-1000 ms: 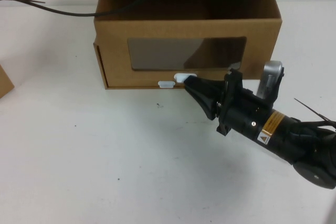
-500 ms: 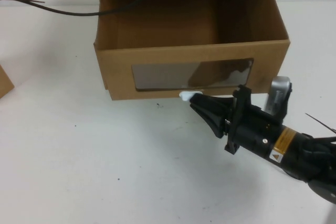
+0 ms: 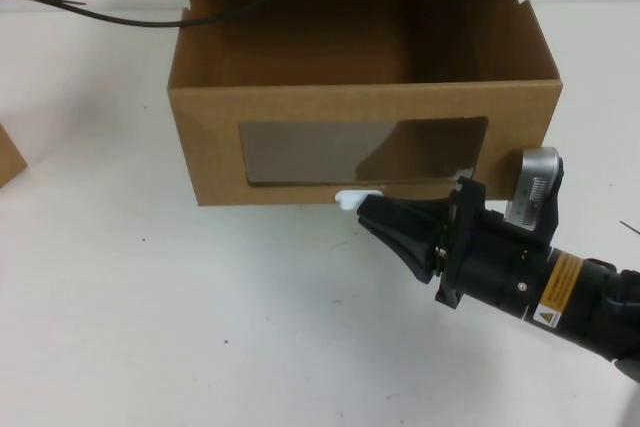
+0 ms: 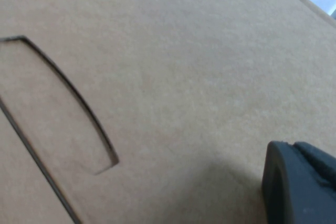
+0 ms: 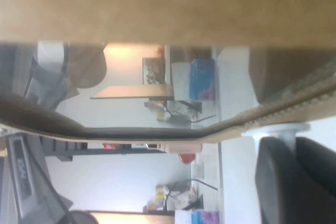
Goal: Open the shoe box
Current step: 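Pull the top drawer of the cardboard box fully open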
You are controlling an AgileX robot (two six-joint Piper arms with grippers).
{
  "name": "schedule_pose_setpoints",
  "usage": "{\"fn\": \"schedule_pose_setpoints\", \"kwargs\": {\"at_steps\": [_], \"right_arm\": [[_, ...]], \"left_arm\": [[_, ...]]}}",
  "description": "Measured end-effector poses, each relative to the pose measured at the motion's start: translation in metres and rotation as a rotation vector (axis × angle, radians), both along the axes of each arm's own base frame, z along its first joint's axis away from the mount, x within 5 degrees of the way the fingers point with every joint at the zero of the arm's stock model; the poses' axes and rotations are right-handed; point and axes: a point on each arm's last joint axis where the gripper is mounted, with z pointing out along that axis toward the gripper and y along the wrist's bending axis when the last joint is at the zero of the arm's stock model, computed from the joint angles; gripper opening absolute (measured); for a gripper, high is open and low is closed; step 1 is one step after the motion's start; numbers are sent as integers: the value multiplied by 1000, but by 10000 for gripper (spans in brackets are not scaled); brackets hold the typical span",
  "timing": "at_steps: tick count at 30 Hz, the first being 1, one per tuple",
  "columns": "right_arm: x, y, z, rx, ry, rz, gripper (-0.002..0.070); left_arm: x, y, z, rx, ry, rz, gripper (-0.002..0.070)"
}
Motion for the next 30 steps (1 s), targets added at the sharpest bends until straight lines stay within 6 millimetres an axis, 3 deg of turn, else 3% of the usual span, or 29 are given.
{"fn": "schedule_pose_setpoints", "kwargs": {"at_steps": [18,30], "right_arm": [[-17,-6,-12,-7,65,17,-1],[-25,2,-10,-4,64,61,-1]], "left_arm": [[0,0,1,3,0,5,-6],[0,0,1,3,1,5,-6]]}}
